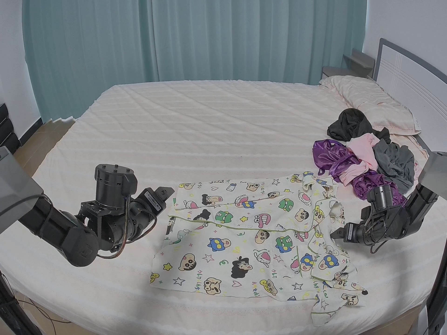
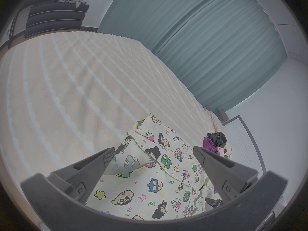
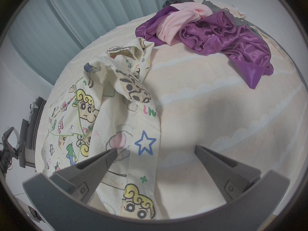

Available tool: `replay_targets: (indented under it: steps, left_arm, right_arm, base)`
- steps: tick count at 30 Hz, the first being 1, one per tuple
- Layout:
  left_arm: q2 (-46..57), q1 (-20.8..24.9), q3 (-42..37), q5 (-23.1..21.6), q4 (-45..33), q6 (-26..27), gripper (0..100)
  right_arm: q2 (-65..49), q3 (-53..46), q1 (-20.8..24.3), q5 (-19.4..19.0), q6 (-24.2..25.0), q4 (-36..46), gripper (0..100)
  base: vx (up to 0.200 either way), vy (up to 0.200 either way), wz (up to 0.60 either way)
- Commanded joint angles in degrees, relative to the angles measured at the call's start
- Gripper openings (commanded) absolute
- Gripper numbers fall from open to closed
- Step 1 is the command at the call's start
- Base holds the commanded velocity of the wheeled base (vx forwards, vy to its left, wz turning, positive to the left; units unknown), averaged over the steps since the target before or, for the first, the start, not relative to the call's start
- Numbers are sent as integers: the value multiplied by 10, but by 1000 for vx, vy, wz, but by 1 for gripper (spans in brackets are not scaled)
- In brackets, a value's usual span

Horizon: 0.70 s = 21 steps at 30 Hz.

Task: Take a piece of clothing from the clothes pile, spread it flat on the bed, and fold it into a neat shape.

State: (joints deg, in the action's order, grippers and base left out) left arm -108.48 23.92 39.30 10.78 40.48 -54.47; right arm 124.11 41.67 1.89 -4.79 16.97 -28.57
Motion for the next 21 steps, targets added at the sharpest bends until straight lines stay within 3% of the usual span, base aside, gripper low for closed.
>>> replay_targets:
  steps: [1,2,15,21]
  left_arm:
    - [-2,0,-2,0,0,0,100]
    - [-2,0,-2,0,0,0,100]
    - [-2,0,-2,0,0,-1,100]
    - [-3,0,-5,-1,0,-2,100]
  right_arm:
    - [16,6,6,-1,3,0,100]
    - [16,6,6,-1,3,0,0]
    - [19,19,3,-19,68,-1,0]
    - [-5,15,-10,-16,71,-1,0]
  base:
    - [0,0,0]
    - [0,0,0]
    - [0,0,0]
    - [0,0,0]
